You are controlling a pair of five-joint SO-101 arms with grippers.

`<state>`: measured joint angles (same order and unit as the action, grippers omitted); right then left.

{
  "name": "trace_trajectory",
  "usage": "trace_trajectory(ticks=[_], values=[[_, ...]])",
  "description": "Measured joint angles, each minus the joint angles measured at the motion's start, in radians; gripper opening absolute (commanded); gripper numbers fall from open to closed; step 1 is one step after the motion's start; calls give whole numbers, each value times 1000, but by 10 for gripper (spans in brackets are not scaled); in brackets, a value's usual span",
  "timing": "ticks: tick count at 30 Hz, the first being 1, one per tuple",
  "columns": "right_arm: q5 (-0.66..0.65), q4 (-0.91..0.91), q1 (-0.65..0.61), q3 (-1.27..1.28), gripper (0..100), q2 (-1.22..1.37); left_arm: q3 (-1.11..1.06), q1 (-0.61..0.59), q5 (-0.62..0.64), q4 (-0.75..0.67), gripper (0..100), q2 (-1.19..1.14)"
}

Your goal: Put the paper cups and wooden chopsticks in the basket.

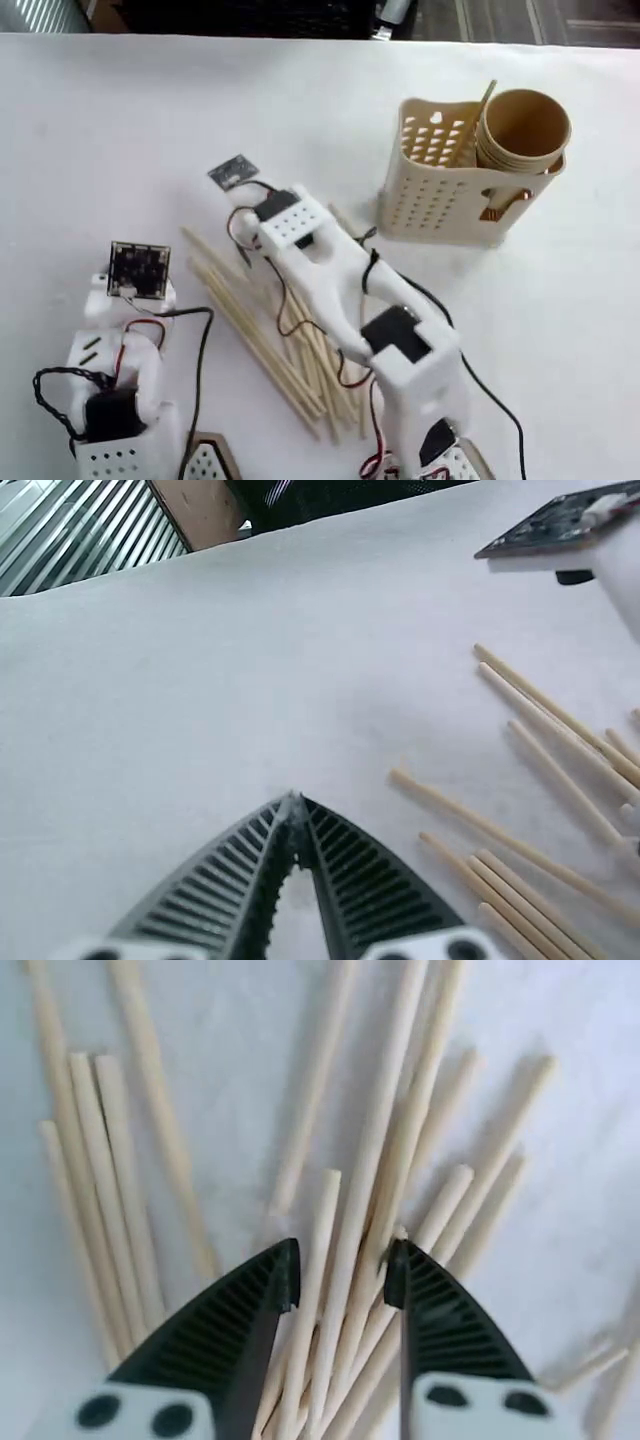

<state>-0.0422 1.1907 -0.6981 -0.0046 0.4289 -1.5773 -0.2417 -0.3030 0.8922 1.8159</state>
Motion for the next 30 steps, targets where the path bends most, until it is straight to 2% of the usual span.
trace_trajectory(ticks=[7, 15, 21, 30], values=[[-3, 43, 25, -94, 16, 72, 0, 0, 0, 0, 24, 0], [-3, 43, 43, -107, 17, 74, 0, 0, 0, 0, 24, 0], [-3, 169, 44, -157, 17, 63, 0, 0, 0, 0, 24, 0], [-5, 327, 100, -163, 17, -235, -5, 0, 0, 0, 24, 0]])
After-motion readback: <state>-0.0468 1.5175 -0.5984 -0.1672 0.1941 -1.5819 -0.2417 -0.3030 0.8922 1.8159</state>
